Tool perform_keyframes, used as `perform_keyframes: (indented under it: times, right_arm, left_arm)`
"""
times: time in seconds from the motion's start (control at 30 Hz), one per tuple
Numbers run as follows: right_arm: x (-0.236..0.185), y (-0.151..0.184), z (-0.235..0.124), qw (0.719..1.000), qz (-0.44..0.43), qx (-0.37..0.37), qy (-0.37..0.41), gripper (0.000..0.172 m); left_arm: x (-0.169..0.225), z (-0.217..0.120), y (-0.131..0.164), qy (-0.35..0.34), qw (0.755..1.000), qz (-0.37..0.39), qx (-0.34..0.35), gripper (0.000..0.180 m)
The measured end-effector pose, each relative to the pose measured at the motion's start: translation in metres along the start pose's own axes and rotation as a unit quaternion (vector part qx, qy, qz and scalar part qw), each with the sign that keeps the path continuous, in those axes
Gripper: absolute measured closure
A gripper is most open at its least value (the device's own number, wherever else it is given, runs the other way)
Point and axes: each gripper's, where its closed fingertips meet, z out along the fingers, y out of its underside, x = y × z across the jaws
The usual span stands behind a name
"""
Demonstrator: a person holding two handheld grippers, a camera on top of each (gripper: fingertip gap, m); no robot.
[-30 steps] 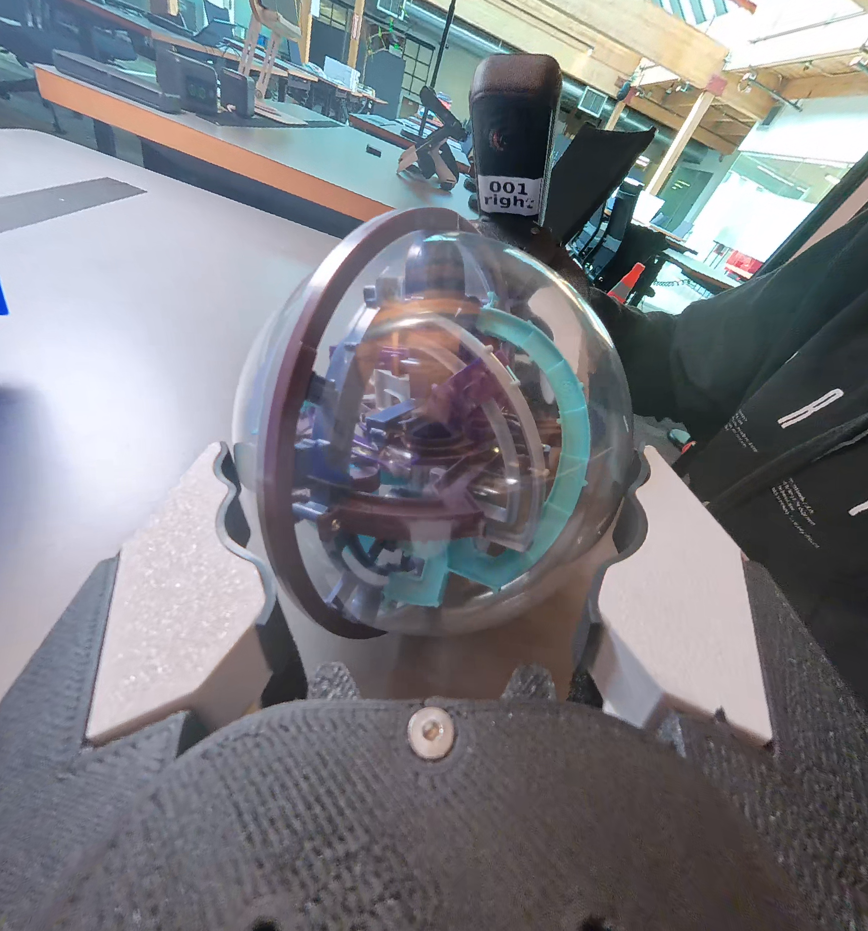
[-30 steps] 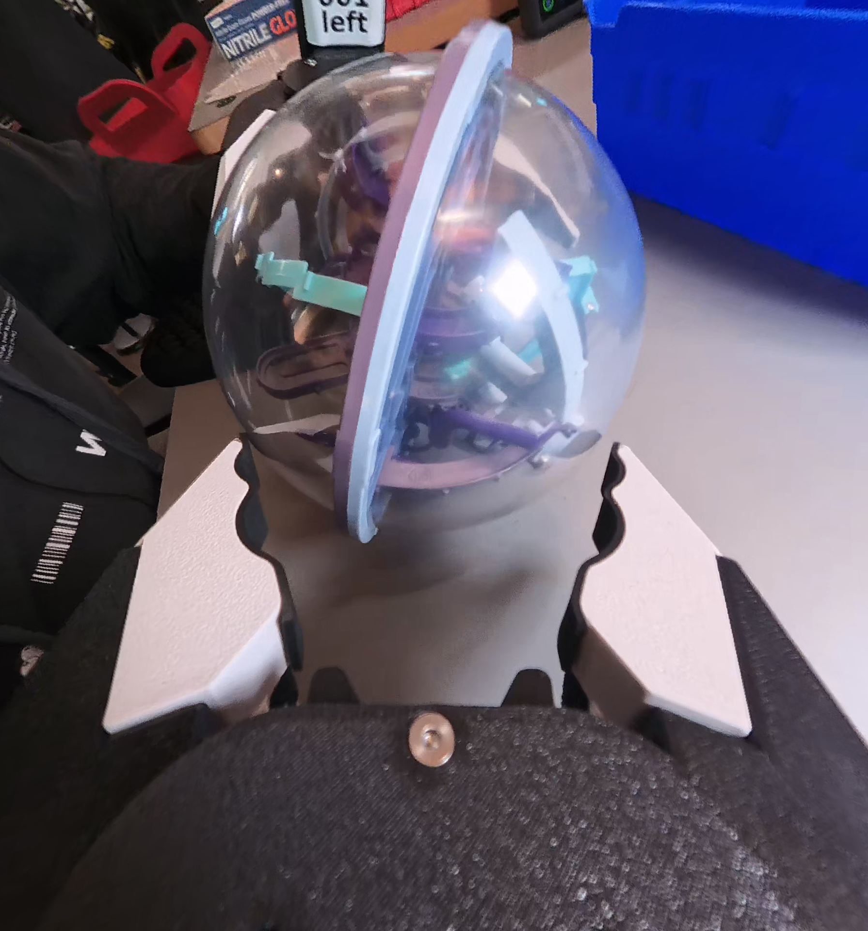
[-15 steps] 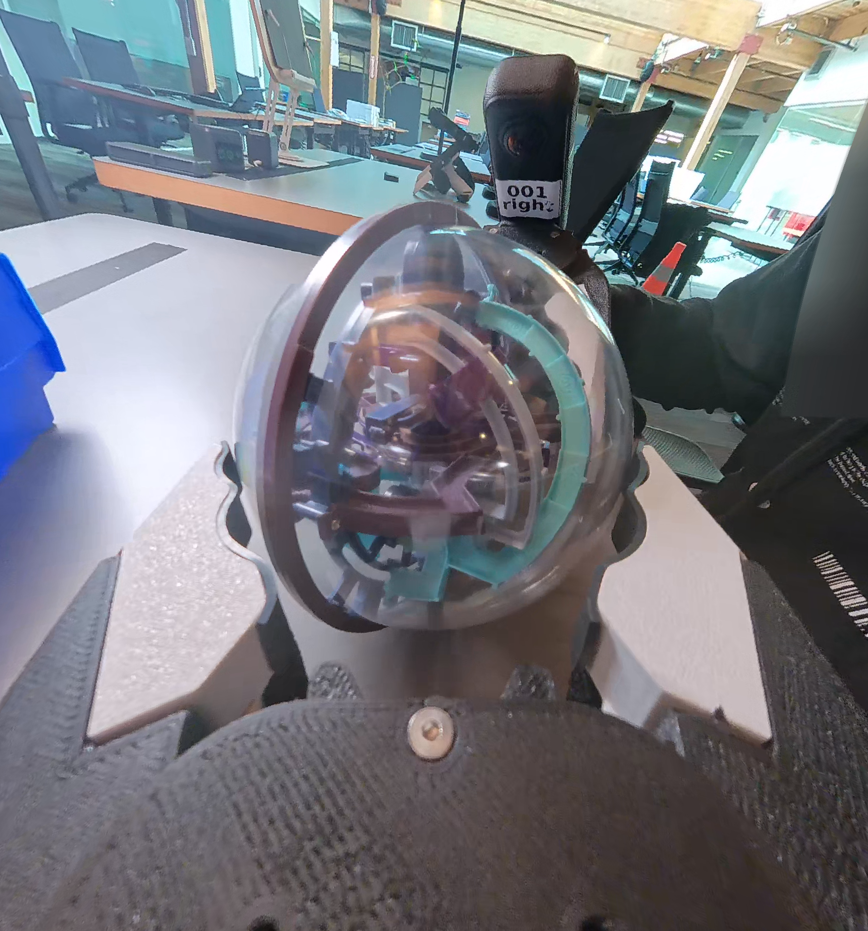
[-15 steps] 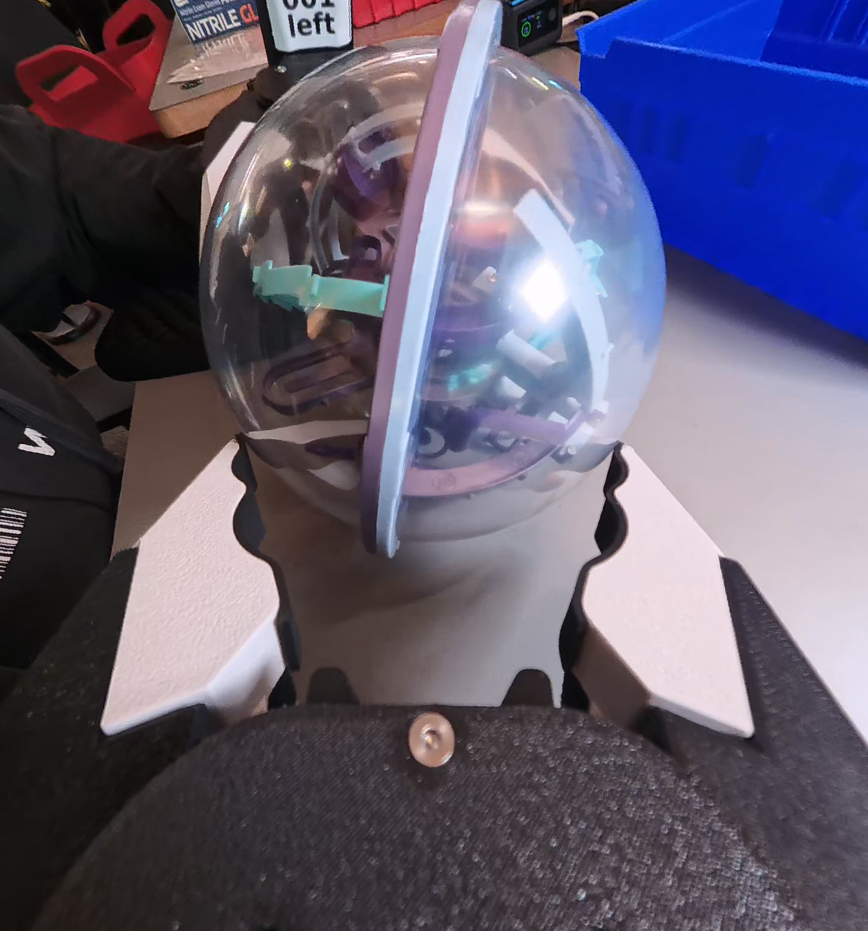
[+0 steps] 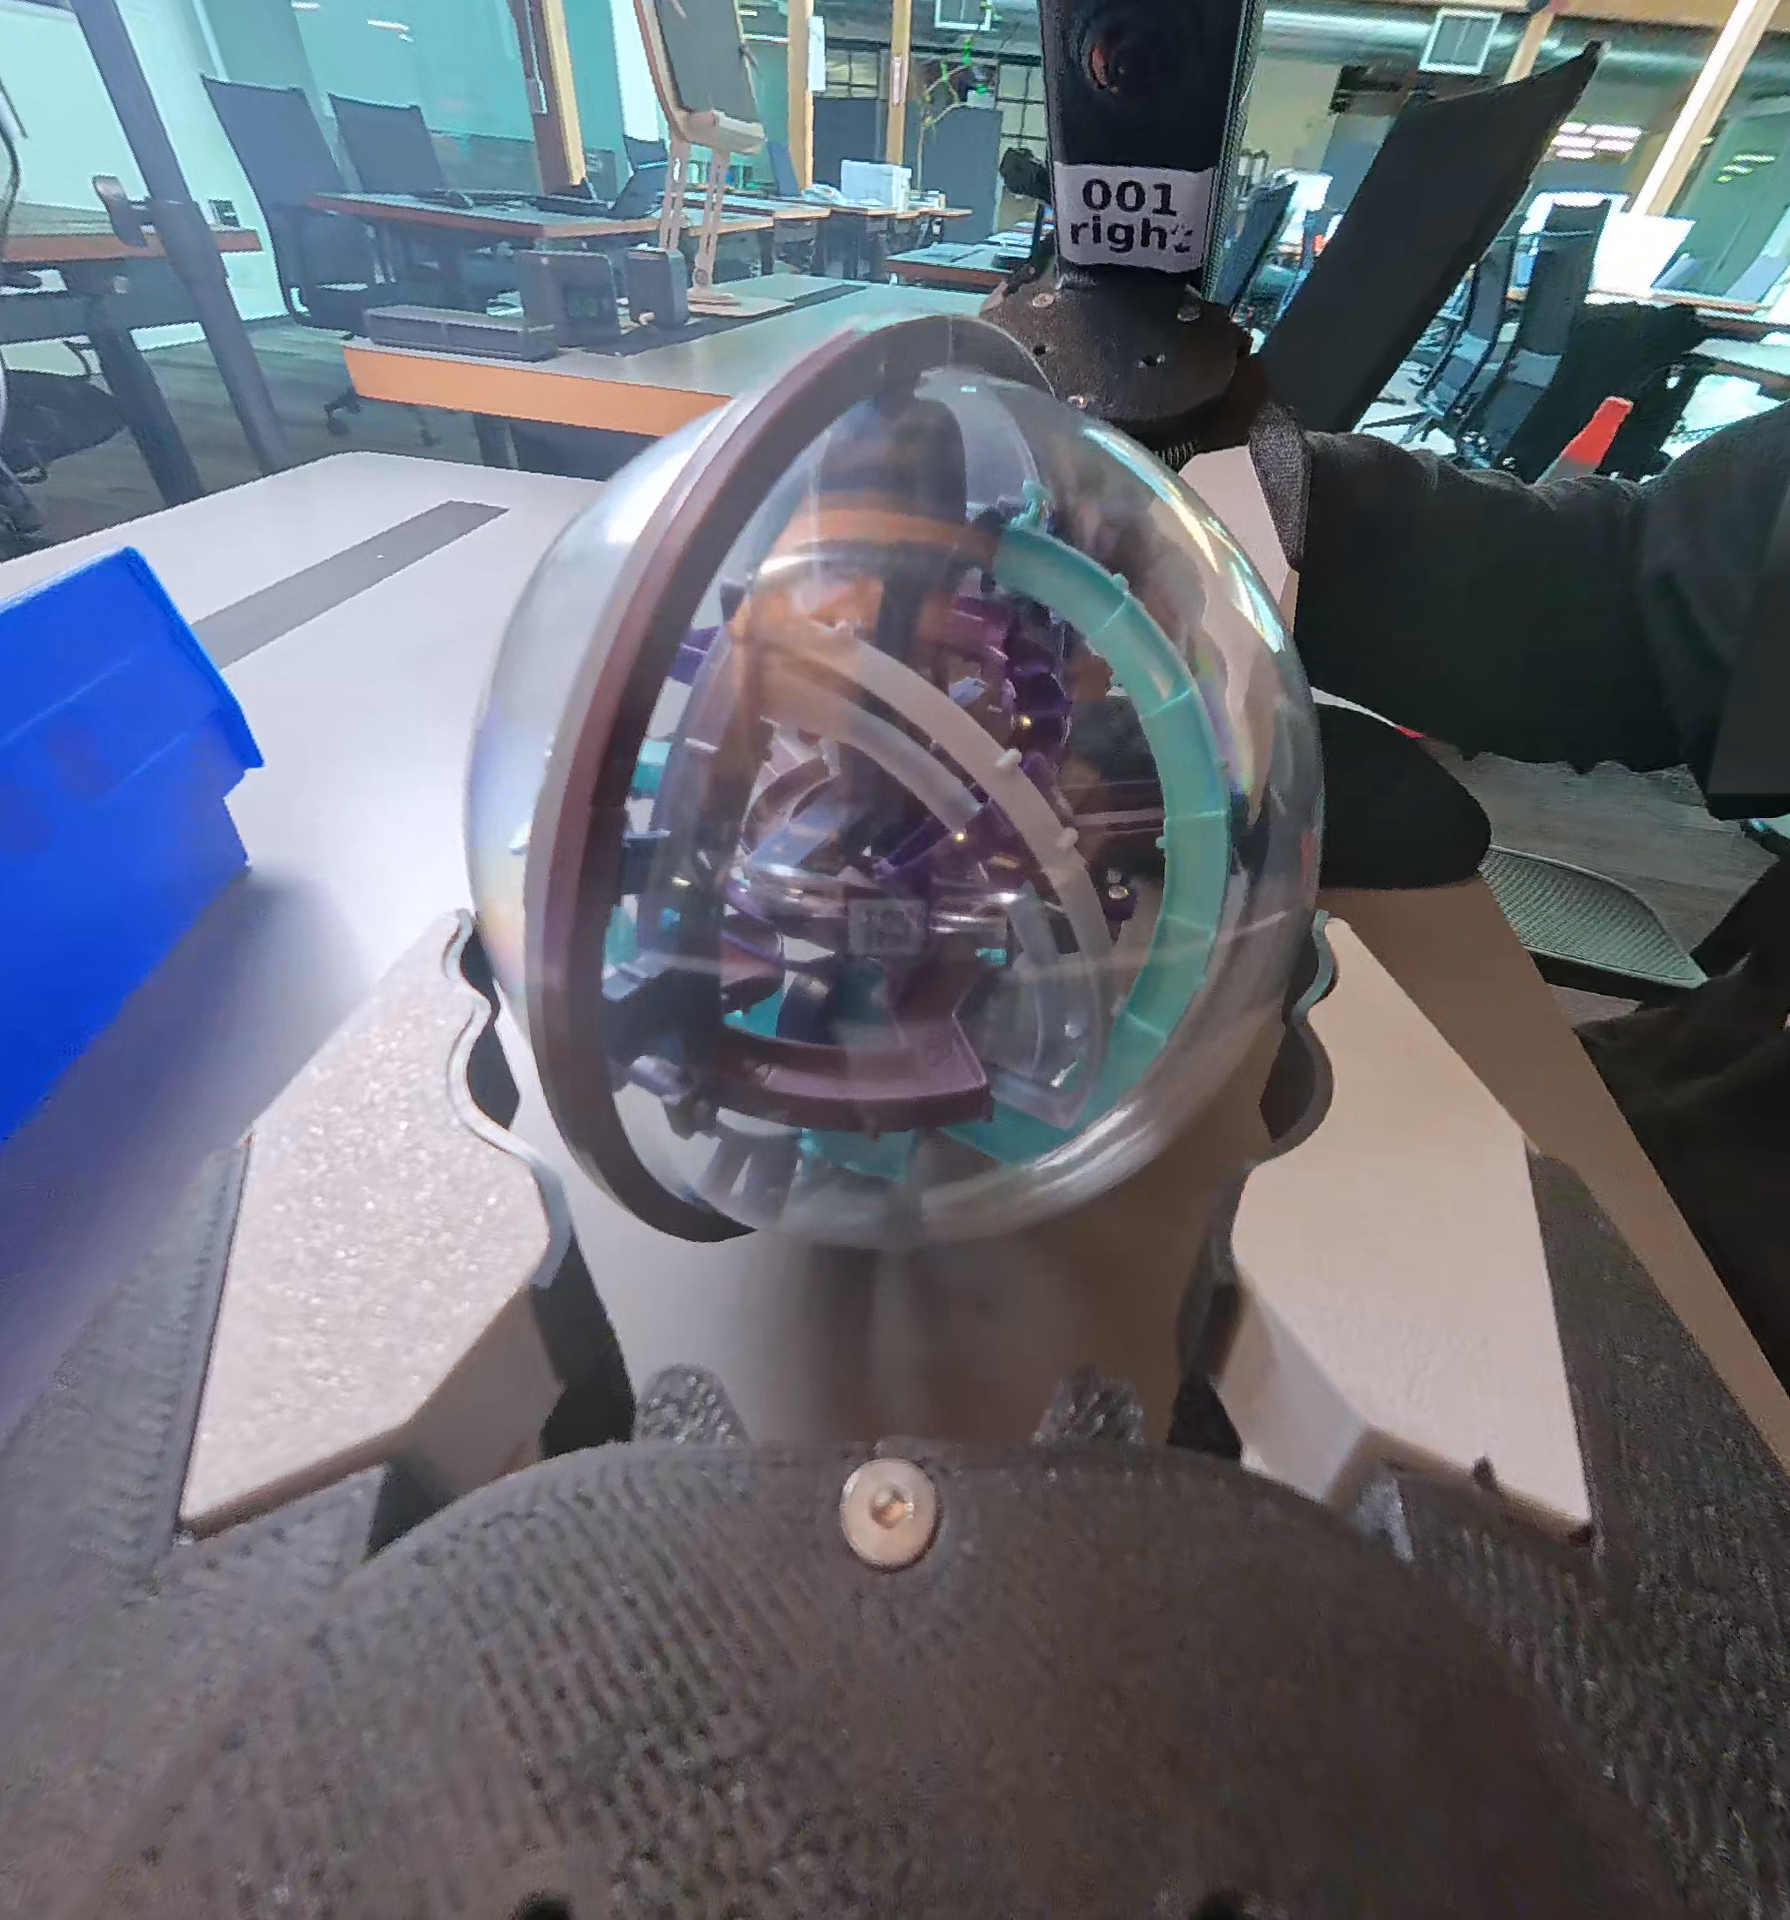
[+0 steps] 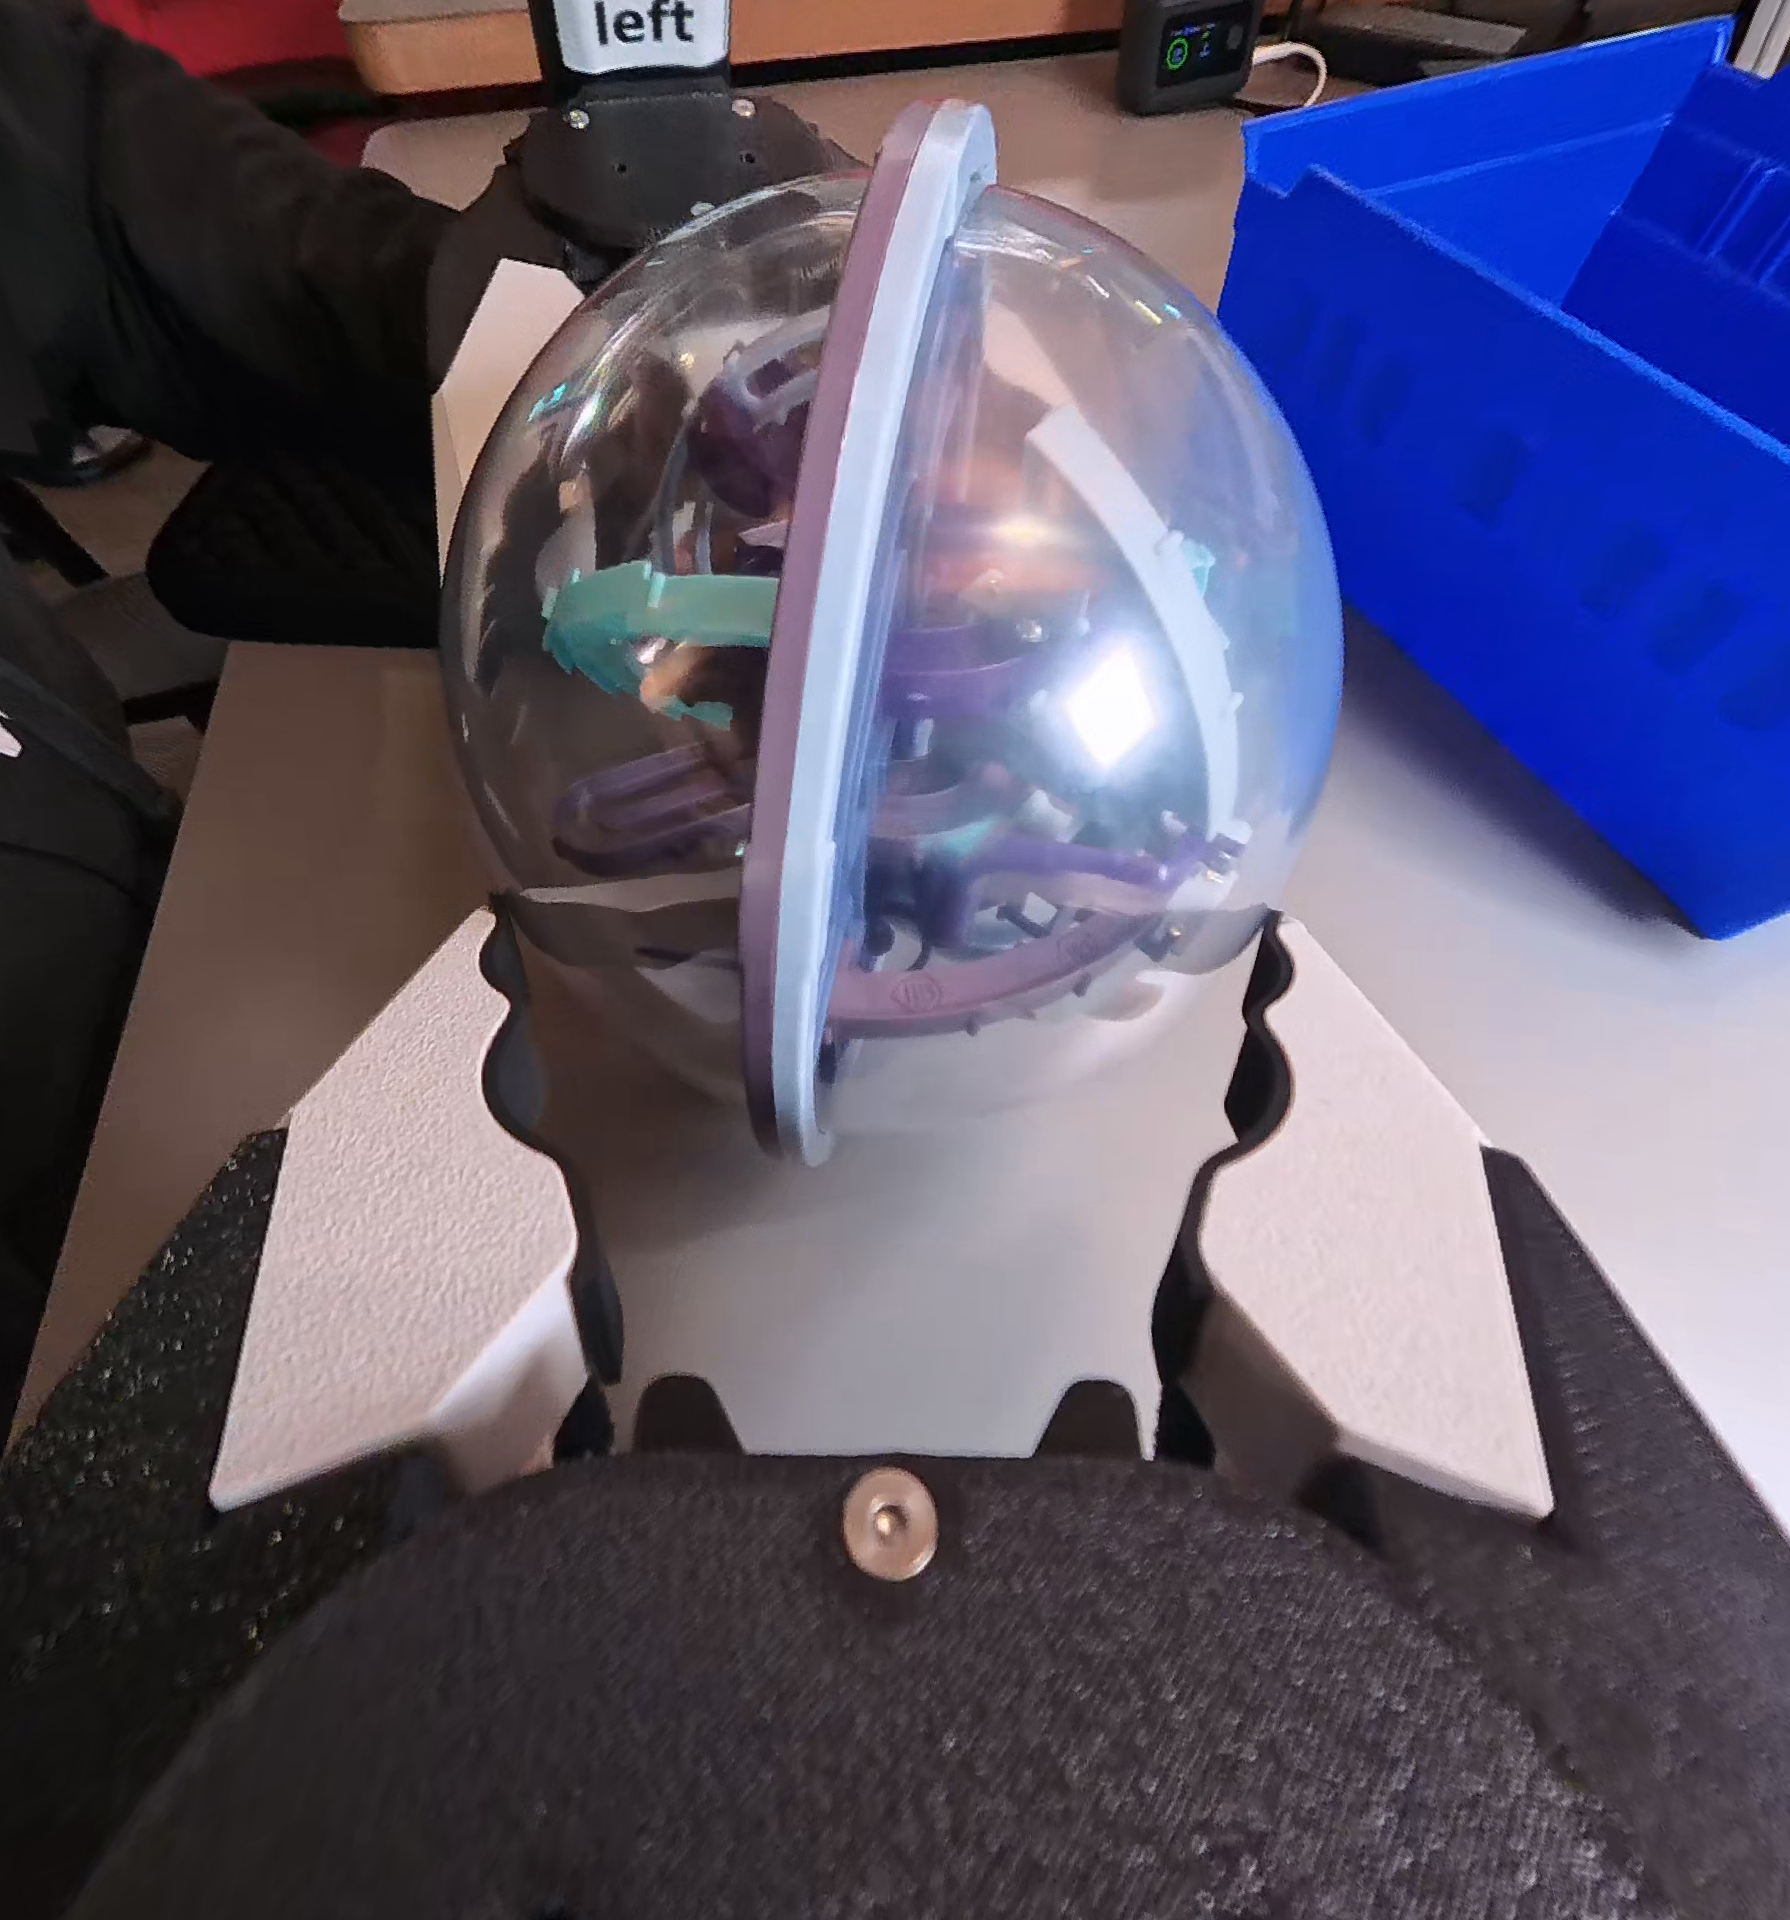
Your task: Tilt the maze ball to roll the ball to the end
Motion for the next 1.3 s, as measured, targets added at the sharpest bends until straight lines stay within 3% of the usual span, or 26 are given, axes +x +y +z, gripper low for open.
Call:
perform_keyframes:
  times: [0.2,0.4,1.3]
  right_arm:
    - [0.008,0.005,-0.004,0.999,0.032,0.010,0.034,0.046]
    - [0.002,0.010,0.001,0.998,0.041,0.015,0.051,0.041]
    - [0.008,0.007,0.003,0.999,0.018,0.023,0.026,0.040]
  left_arm:
    - [-0.009,-0.002,0.001,-0.041,0.999,0.018,-0.010,0.035]
    - [-0.004,0.003,-0.002,-0.064,0.996,0.053,-0.018,0.036]
    - [-0.008,0.002,-0.001,-0.107,0.993,0.051,-0.019,0.036]
